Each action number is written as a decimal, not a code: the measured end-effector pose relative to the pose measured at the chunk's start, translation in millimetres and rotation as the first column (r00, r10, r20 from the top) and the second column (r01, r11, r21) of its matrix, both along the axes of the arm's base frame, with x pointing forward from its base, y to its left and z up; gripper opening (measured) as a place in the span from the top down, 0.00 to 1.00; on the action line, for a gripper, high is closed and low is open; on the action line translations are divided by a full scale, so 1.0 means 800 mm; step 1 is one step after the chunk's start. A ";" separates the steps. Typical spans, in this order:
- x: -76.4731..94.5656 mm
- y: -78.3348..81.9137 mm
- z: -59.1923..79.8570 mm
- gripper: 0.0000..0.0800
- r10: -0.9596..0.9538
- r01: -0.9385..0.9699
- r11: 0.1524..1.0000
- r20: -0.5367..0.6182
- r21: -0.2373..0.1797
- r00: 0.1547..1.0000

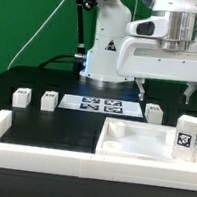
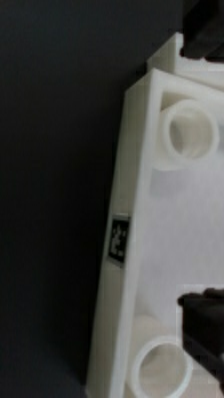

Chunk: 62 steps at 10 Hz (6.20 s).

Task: Assemble square table

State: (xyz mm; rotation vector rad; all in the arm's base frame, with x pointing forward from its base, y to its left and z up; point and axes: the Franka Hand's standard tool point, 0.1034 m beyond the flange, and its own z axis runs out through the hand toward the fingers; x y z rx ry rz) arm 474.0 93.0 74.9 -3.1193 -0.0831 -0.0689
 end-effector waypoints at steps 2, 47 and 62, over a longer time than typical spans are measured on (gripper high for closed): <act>-0.013 -0.001 -0.004 0.19 0.003 -0.003 1.000 -0.010 -0.002 1.000; -0.132 -0.001 -0.067 0.64 -0.017 -0.044 0.997 -0.743 -0.062 0.669; -0.014 -0.037 0.045 0.64 0.020 -0.022 1.000 -0.255 -0.006 0.967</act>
Offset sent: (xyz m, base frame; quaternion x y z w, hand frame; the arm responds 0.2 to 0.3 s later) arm -0.0200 0.0000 0.0000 0.0000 0.0000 0.0000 1.0000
